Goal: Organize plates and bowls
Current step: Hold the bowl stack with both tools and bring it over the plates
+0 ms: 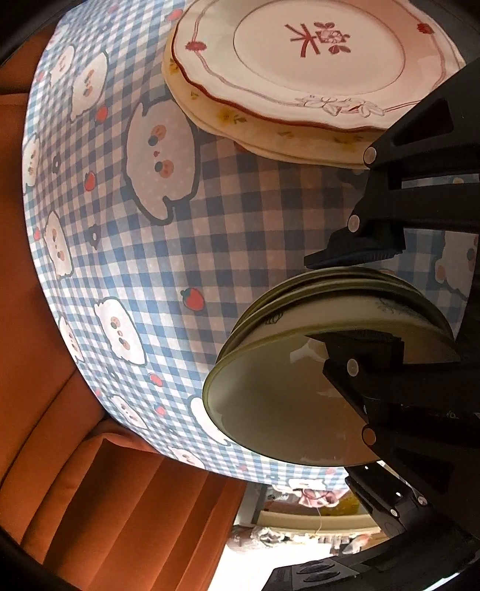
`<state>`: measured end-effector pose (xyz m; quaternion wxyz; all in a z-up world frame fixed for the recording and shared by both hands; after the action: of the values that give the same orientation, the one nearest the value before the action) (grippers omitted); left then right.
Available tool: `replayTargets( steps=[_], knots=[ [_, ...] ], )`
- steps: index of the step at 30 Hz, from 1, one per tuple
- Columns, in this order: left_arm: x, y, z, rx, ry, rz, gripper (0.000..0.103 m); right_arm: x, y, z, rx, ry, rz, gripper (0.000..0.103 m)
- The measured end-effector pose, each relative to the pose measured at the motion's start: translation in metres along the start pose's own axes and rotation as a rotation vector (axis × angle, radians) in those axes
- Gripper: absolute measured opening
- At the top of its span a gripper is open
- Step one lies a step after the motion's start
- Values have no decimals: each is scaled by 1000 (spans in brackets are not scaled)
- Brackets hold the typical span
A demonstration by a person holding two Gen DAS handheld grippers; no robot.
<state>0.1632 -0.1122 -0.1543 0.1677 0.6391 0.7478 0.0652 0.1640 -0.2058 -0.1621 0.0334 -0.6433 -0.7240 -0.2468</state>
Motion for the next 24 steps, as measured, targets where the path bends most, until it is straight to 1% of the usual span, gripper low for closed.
replayTargets(
  steps=[5,11,19,24],
  knots=[
    [0,1,-5,13,-32,48,48,0,-5,-5,-6,-26,38,32],
    [6,2,-23,4,-75,116,48,12,-10,-21,-45,-77,85,32],
    [24,5,-57,-19,-123,165,48,39,-13,-41,-88,-118,137,32],
    [39,9,-71,-45,-133,181,48,63,-15,-52,-113,-137,141,32]
  ],
)
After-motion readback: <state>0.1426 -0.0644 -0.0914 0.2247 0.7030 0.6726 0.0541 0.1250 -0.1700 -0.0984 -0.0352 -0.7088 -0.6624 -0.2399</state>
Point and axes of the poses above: each gripper's, at about its wrist camera, not at the fingertips, and z roughly the way its jaws point, x to its left, y to its top, the point moved 10 cm from there along z, roughly the way its jaws point, and after that the axes turned 10 degrees about -z, right-handed, at the moved point
